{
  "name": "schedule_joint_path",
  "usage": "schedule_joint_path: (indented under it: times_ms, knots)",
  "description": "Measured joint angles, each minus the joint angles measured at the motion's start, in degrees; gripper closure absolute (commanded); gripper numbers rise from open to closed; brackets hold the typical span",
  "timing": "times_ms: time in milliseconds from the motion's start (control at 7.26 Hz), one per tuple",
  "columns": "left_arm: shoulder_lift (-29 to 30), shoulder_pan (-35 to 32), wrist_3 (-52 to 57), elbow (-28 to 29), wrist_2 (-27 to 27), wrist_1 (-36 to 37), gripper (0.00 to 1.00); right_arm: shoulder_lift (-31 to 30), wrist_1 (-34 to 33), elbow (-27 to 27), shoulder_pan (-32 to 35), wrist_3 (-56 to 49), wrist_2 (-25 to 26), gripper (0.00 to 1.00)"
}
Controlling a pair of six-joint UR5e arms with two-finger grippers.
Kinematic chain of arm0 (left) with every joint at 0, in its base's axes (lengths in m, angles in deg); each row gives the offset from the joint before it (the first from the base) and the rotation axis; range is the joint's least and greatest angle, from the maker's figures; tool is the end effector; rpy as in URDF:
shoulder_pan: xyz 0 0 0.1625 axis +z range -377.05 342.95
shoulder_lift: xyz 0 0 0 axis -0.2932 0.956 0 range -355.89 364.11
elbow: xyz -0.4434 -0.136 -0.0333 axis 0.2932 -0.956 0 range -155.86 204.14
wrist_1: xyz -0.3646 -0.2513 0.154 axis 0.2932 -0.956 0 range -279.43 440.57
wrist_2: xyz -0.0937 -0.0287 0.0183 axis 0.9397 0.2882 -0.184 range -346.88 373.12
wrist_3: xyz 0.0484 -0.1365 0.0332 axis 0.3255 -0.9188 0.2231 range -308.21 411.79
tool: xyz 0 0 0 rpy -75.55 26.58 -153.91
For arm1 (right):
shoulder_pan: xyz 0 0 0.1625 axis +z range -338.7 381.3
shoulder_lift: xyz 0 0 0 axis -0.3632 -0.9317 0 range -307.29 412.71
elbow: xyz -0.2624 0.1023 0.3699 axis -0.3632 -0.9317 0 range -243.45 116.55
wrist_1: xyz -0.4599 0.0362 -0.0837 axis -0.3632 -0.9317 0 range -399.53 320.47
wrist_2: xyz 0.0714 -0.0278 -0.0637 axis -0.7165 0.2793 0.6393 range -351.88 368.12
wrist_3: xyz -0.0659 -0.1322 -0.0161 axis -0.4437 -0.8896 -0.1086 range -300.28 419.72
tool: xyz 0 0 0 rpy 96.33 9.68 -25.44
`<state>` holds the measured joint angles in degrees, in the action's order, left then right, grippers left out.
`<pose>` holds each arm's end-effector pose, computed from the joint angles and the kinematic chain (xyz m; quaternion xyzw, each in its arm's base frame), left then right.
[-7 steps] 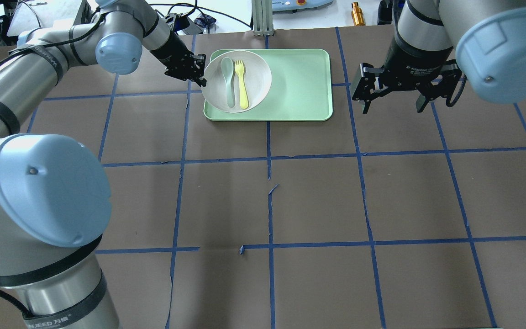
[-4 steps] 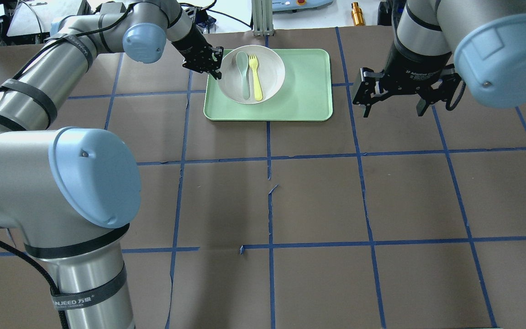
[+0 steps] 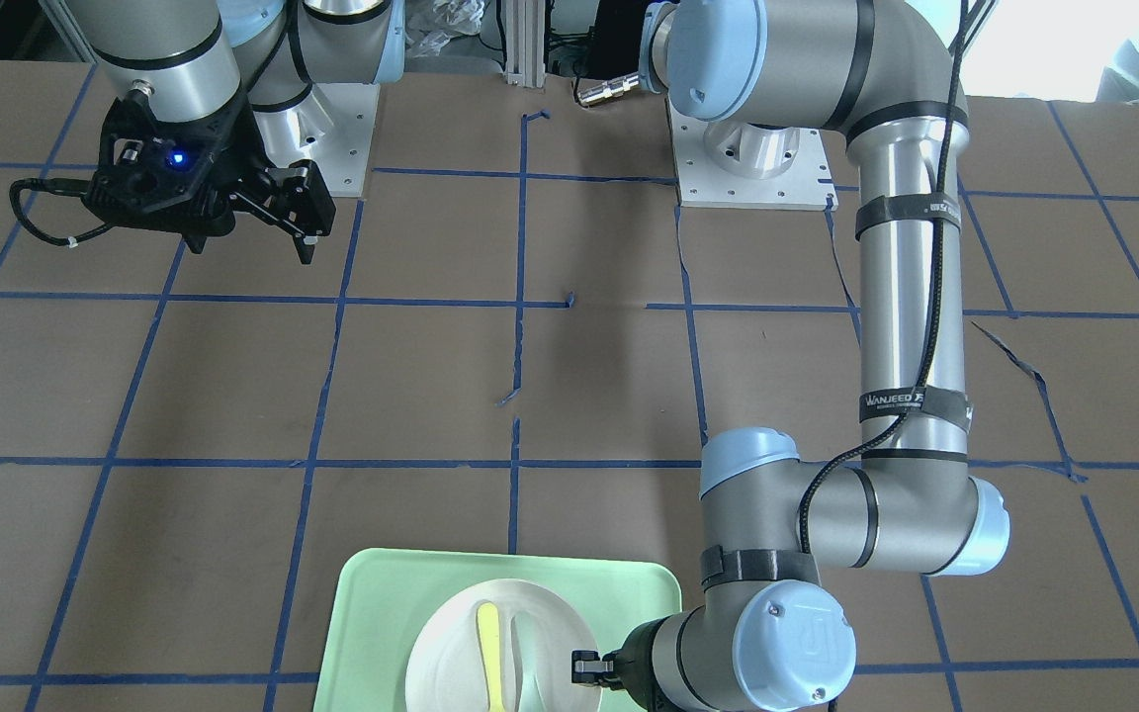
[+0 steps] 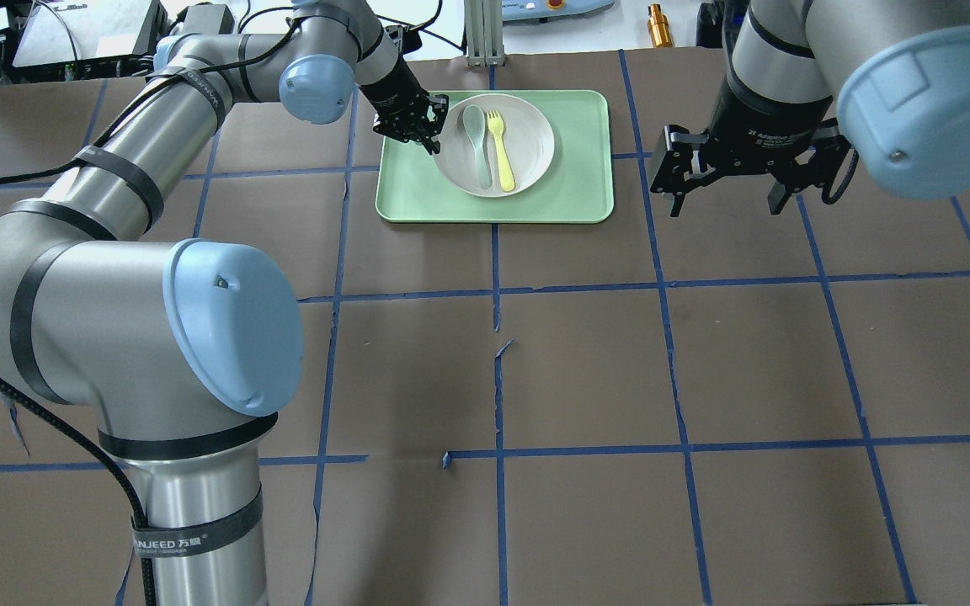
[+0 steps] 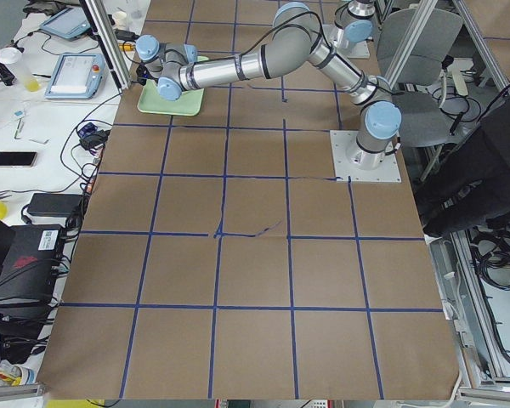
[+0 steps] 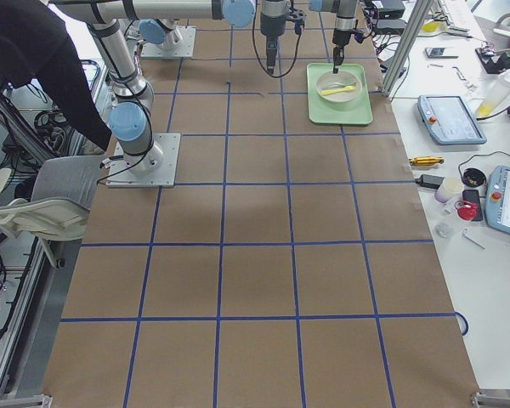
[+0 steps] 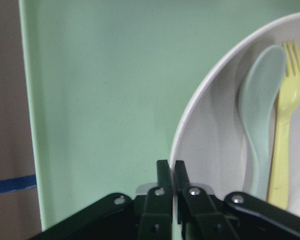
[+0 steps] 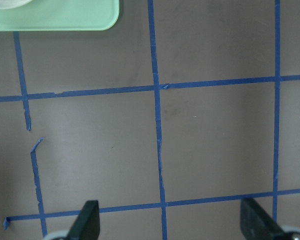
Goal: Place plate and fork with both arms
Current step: 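Open the left gripper and lift it away from the plate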
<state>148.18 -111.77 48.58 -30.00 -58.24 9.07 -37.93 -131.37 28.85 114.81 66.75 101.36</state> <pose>-0.2545 -0.8859 0.1546 -0.0134 -0.9867 -0.0087 0.1617 0.1579 -0.5355 0.4664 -0.0308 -0.9991 0.0043 0.0280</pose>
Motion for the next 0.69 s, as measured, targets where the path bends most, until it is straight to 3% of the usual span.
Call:
schedule_joint_path:
  times_ms: [138, 275, 413, 688]
  knots:
    - [0.28, -0.14, -0.03, 0.00, -0.09, 0.12, 0.63, 0.01, 0.00, -0.01, 0.00, 0.00, 0.01, 0.00]
    - [0.44, -0.17, -0.21, -0.07, -0.12, 0.48, 0.18, 0.02, 0.00, -0.01, 0.00, 0.00, -0.03, 0.00]
    - [0.28, -0.19, -0.34, -0.54, -0.07, 1.22, 0.02, 0.02, 0.00, -0.01, 0.00, 0.00, -0.08, 0.00]
    - [-2.46, 0.02, -0.04, -4.20, 0.00, 3.78, 0.00, 0.03, 0.00, -0.01, 0.00, 0.00, -0.09, 0.00]
